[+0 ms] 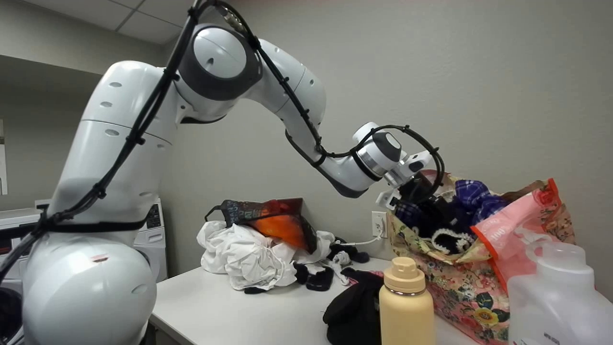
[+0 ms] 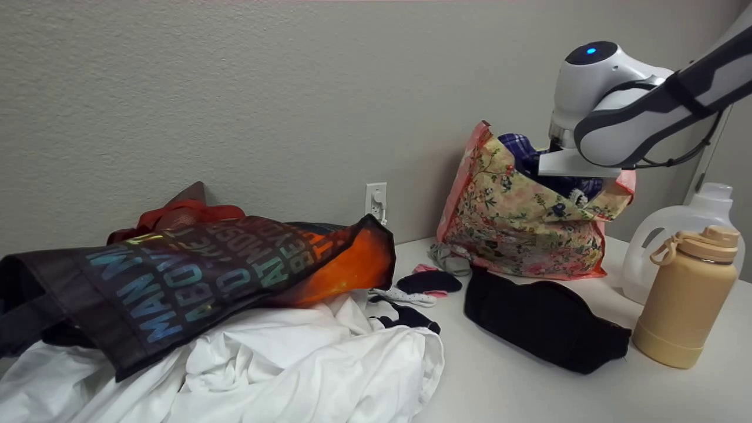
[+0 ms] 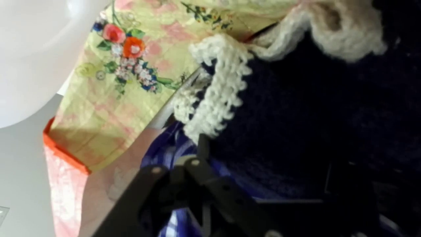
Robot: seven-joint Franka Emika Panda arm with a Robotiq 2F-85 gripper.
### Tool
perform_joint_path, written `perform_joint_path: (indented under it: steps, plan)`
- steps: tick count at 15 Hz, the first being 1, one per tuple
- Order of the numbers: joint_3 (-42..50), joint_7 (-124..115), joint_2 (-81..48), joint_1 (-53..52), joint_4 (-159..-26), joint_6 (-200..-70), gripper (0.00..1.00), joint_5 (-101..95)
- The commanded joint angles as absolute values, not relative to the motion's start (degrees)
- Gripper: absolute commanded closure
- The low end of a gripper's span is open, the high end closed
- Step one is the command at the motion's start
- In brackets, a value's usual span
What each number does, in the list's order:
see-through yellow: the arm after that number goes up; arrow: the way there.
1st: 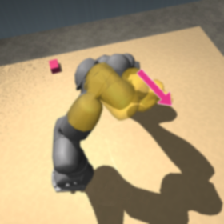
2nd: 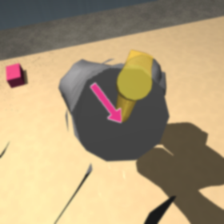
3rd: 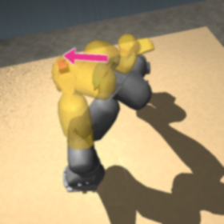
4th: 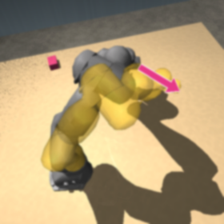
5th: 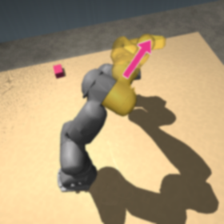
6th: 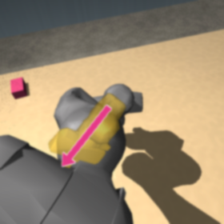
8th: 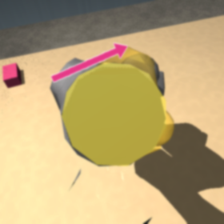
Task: Remove the blue piece of clothing from the bag.
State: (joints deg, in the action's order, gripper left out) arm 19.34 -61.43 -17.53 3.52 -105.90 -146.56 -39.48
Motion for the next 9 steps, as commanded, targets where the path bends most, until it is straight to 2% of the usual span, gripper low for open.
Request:
perform_joint_path:
  steps: [1,5,9]
  plan:
    - [19.9,-66.3,-18.1,3.0,-105.5,-146.2,0.58,-42.5]
    - [19.5,-68.7,-18.1,3.2,-105.7,-146.0,0.88,-44.3]
    - [18.6,-69.3,-17.3,3.1,-105.8,-145.2,0.98,-43.6]
